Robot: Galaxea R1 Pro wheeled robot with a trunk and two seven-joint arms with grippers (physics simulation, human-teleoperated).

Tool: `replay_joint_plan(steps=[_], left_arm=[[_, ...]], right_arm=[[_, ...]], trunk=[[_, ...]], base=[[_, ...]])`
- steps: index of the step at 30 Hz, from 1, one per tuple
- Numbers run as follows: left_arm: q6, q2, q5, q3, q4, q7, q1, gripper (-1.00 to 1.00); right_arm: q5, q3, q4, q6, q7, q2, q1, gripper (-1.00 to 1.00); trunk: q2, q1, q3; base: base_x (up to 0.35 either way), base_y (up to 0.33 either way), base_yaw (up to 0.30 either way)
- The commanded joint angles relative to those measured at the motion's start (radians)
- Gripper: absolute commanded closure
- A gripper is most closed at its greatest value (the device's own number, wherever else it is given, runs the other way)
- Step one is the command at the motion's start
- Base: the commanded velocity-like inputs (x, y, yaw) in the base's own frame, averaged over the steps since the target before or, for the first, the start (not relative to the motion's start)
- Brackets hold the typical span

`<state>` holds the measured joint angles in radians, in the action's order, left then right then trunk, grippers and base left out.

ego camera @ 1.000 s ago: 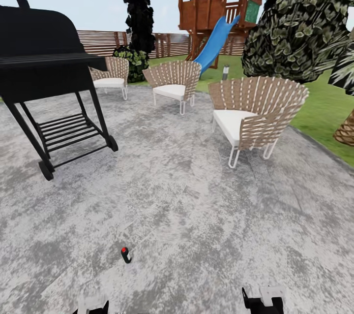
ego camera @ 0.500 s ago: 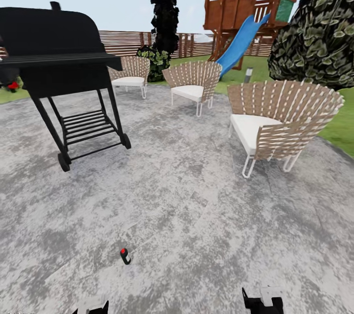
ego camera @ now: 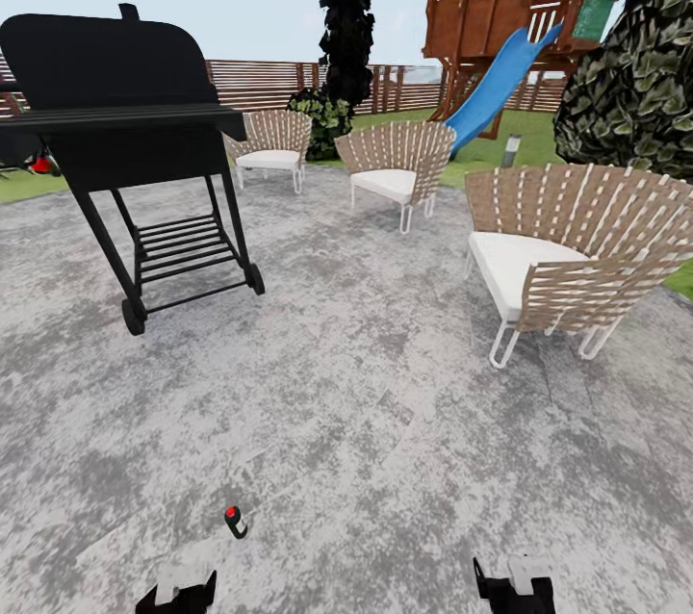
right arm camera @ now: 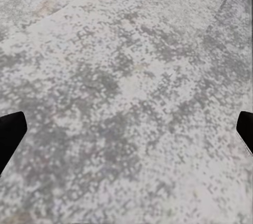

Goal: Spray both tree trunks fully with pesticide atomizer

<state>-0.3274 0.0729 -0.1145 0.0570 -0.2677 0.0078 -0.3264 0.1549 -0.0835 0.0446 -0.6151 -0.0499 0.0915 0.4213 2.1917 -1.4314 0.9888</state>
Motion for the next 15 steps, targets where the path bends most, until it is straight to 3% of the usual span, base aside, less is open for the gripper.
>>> replay_joint_plan(steps=[1, 4, 6, 8, 9, 12, 15], left_arm=[[-0.003, 0.001, -0.007, -0.003, -0.006, -0.001, -0.004, -1.00], [0.006, 0.005, 0.005, -0.008, -0.049, -0.002, -0.066, -1.00], [0.023, 0.017, 0.023, -0.010, -0.067, -0.006, -0.174, -1.00], [0.054, 0.020, 0.035, -0.011, -0.070, -0.005, -0.234, -1.00], [0.102, 0.022, 0.045, -0.012, -0.071, -0.004, -0.277, -1.00], [0.174, 0.023, 0.056, -0.012, -0.082, -0.003, -0.313, -1.00], [0.192, 0.022, 0.059, -0.013, -0.084, -0.003, -0.320, -1.00]], right_arm=[[0.010, -0.008, 0.006, -0.003, -0.003, 0.000, 0.001, -1.00], [0.011, -0.008, 0.087, 0.001, -0.002, -0.002, 0.001, -1.00], [0.010, -0.008, 0.224, 0.034, -0.001, -0.015, 0.001, -1.00], [0.009, -0.008, 0.313, 0.090, -0.002, -0.029, 0.001, -1.00], [0.009, -0.007, 0.397, 0.174, -0.002, -0.043, 0.001, -1.00], [0.008, -0.007, 0.556, 0.351, -0.002, -0.076, 0.008, -1.00], [0.007, -0.007, 0.674, 0.442, -0.002, -0.095, 0.013, -1.00]], trunk=[[0.000, 0.000, 0.001], [0.000, 0.000, 0.001], [0.000, 0.000, 0.001], [0.000, 0.000, 0.001], [0.000, 0.000, 0.001], [0.000, 0.000, 0.001], [0.000, 0.000, 0.001]], base=[[0.028, -0.015, 0.005], [0.013, -0.007, 0.002], [0.004, -0.002, 0.001], [0.002, -0.001, 0.000], [0.000, 0.000, 0.000], [0.000, 0.000, 0.000], [0.000, 0.000, 0.000]])
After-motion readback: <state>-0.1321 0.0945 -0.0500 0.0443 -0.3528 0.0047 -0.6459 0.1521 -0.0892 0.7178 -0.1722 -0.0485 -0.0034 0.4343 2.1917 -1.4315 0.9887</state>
